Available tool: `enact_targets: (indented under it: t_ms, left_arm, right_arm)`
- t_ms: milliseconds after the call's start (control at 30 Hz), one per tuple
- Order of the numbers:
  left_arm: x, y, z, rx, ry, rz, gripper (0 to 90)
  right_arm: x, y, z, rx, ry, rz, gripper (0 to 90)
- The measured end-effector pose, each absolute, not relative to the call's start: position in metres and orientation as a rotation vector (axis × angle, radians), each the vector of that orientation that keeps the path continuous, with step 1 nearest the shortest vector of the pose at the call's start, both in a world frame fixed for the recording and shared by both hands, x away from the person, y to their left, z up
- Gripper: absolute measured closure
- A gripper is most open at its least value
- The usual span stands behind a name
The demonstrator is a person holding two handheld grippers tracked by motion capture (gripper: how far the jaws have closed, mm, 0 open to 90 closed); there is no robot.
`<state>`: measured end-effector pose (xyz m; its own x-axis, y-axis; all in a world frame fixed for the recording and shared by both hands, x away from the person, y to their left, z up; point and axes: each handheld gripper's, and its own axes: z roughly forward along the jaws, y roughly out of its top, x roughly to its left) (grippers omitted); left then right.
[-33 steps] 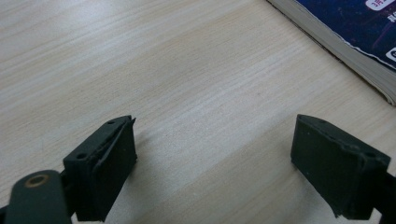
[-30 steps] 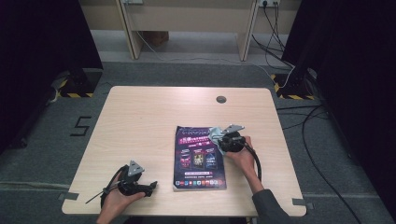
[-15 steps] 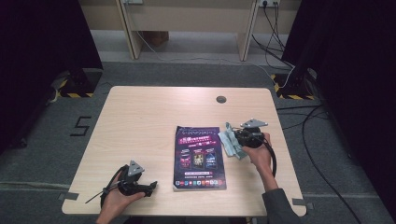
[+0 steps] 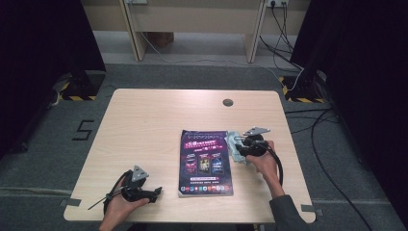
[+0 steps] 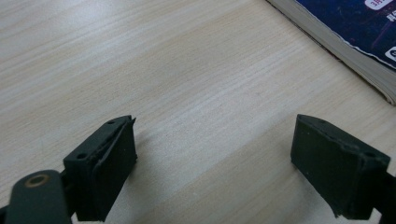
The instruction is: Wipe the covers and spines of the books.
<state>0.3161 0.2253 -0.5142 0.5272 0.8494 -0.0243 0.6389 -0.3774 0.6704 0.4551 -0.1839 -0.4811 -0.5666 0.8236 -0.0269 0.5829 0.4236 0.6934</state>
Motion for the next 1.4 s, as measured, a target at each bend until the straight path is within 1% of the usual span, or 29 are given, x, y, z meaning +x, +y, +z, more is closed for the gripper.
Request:
enact_targets:
  t_ms: [133,167,333,400,667,967,1100,1233,1333,1400]
  left_arm:
    - [0.316,0.225,-0.514,2.136,1.204,0.432,13.2]
    - [0.316,0.225,-0.514,2.137,1.204,0.433,13.2]
    - [0.316,0.225,-0.514,2.137,1.204,0.433,13.2]
    - [0.316,0.225,-0.514,2.138,1.203,0.433,13.2]
    - [0.316,0.225,-0.514,2.139,1.202,0.432,13.2]
    - [0.316,0.225,-0.514,2.139,1.202,0.431,13.2]
    - [0.316,0.225,-0.514,2.138,1.202,0.431,13.2]
    - [0.316,0.225,-0.514,2.139,1.201,0.431,13.2]
    - [0.316,0.225,-0.514,2.138,1.202,0.431,13.2]
    - [0.316,0.225,-0.514,2.138,1.2,0.431,13.2]
  right_arm:
    - [0.457,-0.177,-0.491,1.189,2.366,0.85,59.9]
    - [0.457,-0.176,-0.494,1.184,2.372,0.83,61.4]
    - [0.459,-0.176,-0.496,1.152,2.371,0.812,76.5]
    - [0.459,-0.178,-0.494,1.154,2.352,0.799,79.0]
    - [0.454,-0.201,-0.475,1.185,2.253,0.85,79.7]
    - [0.45,-0.237,-0.481,1.266,2.218,0.756,79.4]
    - [0.452,-0.243,-0.488,1.292,2.24,0.711,78.5]
    - [0.453,-0.241,-0.492,1.316,2.248,0.701,74.2]
    - [0.452,-0.242,-0.489,1.349,2.217,0.737,65.5]
    - [0.452,-0.242,-0.485,1.369,2.204,0.793,56.8]
